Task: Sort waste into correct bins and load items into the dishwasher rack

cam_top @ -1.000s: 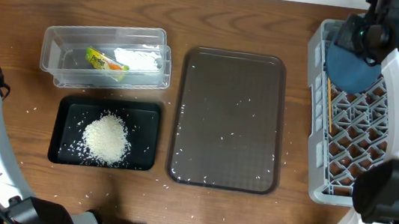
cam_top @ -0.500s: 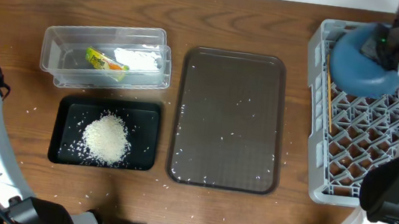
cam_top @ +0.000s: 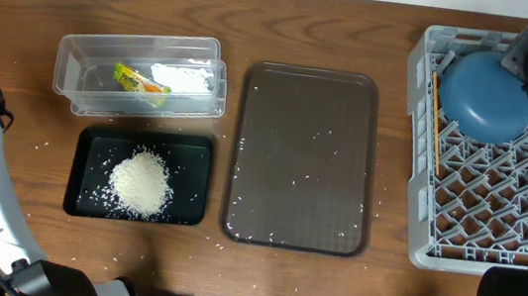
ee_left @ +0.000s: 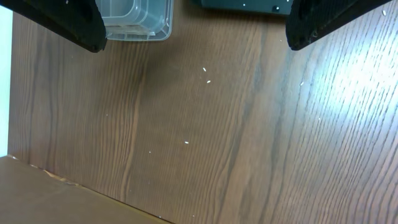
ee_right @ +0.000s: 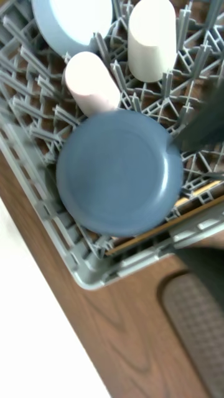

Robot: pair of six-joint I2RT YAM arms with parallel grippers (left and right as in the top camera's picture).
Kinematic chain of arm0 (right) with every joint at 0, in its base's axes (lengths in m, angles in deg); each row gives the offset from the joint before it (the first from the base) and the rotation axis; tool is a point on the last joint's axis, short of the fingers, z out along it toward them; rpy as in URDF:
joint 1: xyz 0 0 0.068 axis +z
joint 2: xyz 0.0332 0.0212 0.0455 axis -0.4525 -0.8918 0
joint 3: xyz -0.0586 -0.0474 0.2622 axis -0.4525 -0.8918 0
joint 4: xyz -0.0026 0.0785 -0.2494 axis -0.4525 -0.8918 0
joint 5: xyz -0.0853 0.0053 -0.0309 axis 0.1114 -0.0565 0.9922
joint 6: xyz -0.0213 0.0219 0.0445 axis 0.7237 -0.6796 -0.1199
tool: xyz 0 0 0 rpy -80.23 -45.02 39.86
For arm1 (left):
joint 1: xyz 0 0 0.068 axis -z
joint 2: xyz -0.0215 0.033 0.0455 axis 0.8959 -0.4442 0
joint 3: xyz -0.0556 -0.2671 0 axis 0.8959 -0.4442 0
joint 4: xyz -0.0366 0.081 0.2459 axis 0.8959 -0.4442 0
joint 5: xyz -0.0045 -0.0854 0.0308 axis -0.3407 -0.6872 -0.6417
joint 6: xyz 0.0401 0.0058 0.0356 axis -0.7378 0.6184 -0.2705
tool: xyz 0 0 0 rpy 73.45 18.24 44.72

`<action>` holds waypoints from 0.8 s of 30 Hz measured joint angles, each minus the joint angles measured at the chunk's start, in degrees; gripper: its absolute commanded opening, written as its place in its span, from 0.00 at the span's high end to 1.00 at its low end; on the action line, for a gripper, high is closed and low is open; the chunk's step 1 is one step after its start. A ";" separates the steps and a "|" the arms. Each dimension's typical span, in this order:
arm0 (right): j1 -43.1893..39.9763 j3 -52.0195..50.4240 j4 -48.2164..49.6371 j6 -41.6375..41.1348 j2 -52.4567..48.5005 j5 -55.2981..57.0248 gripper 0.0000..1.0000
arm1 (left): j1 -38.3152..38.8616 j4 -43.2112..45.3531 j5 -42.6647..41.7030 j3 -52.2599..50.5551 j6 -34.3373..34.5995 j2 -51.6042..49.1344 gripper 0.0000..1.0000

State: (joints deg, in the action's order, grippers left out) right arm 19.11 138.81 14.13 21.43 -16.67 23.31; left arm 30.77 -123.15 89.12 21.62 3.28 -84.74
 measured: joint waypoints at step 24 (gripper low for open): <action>5.64 -17.03 -18.29 1.62 12.35 -5.09 0.25 | 0.00 0.02 -0.11 0.00 -0.02 0.00 0.05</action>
State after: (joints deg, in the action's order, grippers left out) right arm 24.75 121.78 -4.17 23.05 -4.33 18.22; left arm 30.77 -123.13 89.01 21.62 3.26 -84.74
